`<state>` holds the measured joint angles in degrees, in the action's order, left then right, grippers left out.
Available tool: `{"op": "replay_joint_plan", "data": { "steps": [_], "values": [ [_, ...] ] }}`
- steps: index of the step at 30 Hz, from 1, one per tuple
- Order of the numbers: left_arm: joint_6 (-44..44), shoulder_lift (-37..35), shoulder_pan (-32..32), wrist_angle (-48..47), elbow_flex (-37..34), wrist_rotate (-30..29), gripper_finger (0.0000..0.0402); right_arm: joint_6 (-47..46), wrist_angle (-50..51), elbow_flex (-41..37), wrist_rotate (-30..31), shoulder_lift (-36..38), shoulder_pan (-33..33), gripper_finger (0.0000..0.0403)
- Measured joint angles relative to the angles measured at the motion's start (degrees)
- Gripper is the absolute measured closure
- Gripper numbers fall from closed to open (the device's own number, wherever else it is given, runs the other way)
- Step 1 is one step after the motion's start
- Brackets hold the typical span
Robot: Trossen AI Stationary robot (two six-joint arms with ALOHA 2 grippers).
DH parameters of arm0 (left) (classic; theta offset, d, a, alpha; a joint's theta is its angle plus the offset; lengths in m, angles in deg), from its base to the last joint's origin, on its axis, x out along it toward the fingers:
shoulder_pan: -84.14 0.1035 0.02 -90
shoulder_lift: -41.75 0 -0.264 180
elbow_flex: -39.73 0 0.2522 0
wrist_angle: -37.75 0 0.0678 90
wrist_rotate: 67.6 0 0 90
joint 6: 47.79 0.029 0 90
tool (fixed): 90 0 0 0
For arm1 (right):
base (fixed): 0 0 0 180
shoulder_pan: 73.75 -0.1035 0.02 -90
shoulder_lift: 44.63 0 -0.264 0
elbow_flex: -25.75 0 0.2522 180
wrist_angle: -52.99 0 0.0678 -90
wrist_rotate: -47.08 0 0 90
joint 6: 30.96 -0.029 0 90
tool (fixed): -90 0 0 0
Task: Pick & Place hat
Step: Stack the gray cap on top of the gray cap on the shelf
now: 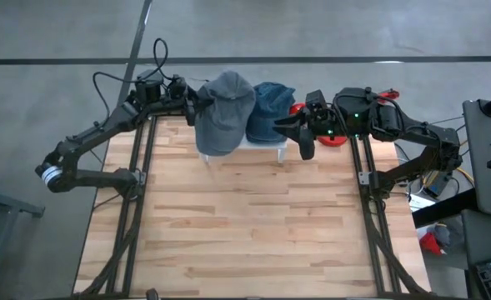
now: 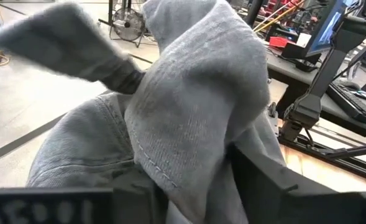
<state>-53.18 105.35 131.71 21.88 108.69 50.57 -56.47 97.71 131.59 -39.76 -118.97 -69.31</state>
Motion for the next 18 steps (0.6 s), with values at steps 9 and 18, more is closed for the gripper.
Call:
{"op": "replay_joint_plan", "data": {
  "steps": [9, 18],
  "values": [
    [-0.42, 0.0, 0.0, -0.18, 1.08, 0.0, 0.013, 0.0, 0.02, 0.0, 0.0, 0.0, 0.01, 0.0298],
    [3.27, 0.0, 0.0, -1.24, 2.77, -2.25, 0.0102, 0.0, 0.02, 0.0, -0.01, 0.0, 0.01, 0.0288]
  ]
}}
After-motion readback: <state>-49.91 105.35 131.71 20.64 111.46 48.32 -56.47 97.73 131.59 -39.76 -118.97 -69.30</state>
